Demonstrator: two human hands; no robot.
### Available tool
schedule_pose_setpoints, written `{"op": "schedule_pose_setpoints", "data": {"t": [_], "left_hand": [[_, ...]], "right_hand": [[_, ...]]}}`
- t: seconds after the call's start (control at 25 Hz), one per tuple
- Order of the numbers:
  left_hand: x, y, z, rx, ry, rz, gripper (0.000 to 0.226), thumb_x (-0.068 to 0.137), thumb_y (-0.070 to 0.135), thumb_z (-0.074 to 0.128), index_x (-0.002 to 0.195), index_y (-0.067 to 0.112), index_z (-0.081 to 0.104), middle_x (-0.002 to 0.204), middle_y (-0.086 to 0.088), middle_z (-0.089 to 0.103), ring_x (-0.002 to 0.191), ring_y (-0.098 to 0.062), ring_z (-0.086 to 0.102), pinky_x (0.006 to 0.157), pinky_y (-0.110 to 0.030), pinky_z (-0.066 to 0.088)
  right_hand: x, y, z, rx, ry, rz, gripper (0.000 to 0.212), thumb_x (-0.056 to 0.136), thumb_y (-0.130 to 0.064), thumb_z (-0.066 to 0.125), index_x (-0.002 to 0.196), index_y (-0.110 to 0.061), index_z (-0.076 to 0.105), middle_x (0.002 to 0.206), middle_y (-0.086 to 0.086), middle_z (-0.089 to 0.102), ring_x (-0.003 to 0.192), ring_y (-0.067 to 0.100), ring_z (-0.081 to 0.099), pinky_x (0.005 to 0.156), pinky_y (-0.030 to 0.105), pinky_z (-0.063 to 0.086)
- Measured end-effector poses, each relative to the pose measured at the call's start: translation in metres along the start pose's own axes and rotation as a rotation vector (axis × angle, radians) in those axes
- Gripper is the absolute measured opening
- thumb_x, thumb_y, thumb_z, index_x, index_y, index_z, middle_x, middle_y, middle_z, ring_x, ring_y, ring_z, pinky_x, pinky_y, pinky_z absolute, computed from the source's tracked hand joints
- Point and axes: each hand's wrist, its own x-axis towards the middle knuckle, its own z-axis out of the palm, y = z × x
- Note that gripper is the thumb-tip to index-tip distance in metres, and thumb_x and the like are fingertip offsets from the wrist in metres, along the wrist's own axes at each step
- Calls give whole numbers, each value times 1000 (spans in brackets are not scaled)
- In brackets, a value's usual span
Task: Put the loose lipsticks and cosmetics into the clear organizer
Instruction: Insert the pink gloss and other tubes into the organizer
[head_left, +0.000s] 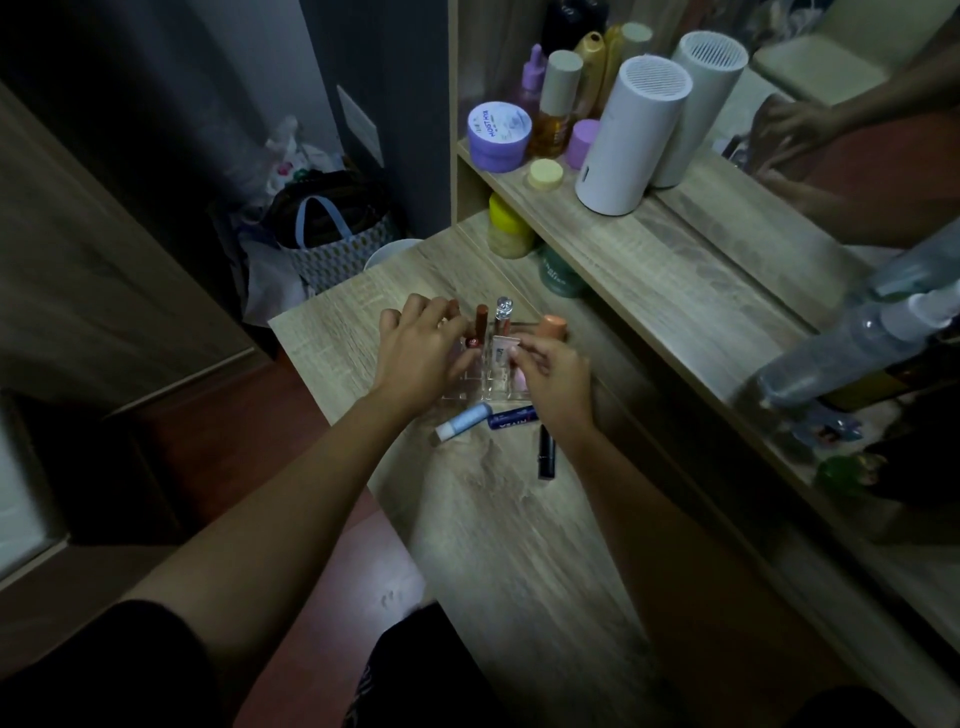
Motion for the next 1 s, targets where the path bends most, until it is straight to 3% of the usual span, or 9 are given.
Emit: {"op": "schedule_pose_setpoints", "data": {"t": [0.08,0.24,0.44,0.64,0.76,1.0], "left_hand": [[2,0,0,-2,-1,6,27,84,39,61,102,19,66,114,-5,62,107,-29,50,82,-43,34],[3,-1,-1,-15,-10,4,28,85,39,59,104,19,66,115,-4,61,108,-28,49,83,-43,33],[0,-3,-5,-36,-5,2,34,85,40,60,111,19,63,119,-4,60,109,-27,50,84,-42,33],[-37,-5,-2,-303,141,32,16,82,14,68,94,3,67,92,-17,65,87,-33,58,78,-35,42],[-66,1,15,-345,6,76,9,83,7,66,85,-1,68,81,-19,66,78,-32,62,71,-32,42],[-72,10,39,-283,-254,-101,17,90,13,52,92,0,63,93,-21,67,89,-34,59,76,-39,41]], "right_hand": [[0,0,2,-31,11,-28,19,90,-9,59,106,-7,67,102,10,71,74,-1,58,64,-2,46],[1,-5,5,-17,8,11,26,91,-10,57,116,-7,63,109,12,69,93,17,67,81,24,54],[-4,-9,1,-23,-19,23,36,89,-9,60,125,-6,55,112,12,69,97,16,66,83,21,52],[-31,8,-10,-225,-5,-154,18,89,-9,60,105,-6,66,97,11,70,83,7,58,80,25,54],[-46,20,-4,-488,-195,-189,19,92,-11,53,106,-8,65,107,11,69,97,18,61,91,30,48],[-47,13,11,-824,-367,-208,32,91,-9,47,122,-11,55,126,11,57,117,27,49,100,36,38]]}}
